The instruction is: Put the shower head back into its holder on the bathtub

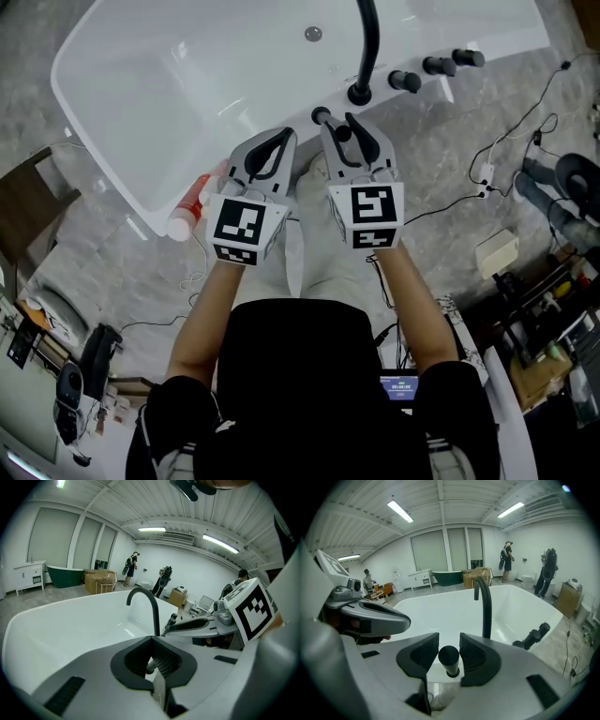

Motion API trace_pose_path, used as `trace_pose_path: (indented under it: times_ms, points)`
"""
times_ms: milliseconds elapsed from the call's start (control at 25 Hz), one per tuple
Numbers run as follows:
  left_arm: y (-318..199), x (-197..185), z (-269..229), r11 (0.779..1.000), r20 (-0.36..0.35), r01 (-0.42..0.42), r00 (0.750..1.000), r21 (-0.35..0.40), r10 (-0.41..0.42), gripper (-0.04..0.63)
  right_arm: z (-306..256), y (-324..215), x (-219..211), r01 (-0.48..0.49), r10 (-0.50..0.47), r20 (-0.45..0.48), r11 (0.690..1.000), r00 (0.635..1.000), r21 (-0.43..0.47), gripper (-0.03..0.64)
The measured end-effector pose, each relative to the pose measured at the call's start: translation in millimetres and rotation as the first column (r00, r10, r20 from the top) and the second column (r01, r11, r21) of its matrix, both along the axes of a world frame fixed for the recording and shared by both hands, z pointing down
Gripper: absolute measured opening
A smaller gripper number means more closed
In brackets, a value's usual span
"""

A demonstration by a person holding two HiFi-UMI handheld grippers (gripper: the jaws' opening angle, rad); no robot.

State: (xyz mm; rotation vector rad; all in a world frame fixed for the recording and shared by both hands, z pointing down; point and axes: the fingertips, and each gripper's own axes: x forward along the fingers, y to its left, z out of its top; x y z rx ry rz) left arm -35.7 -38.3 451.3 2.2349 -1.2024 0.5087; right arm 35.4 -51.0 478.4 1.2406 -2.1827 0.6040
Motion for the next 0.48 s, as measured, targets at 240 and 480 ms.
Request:
trace_pose_path:
  times_ms: [240, 480]
  points:
    - [1.7, -0.3, -44.4, 0.999, -0.004, -0.011, 1.000, 0.039, 0.011, 0.012, -47.7, 2.8, 14.0, -0.055, 0.055, 0.018, 0.997, 0.998, 0.045, 0.130]
    - [-0.7, -1.2, -92.8, 0.995, 0.009, -0.028, 1.000, 0.093, 0.027, 0.012, -101.1, 8.3, 27.3, -0.092, 0.088, 0.044, 0.991, 0.995, 0.093, 0.077]
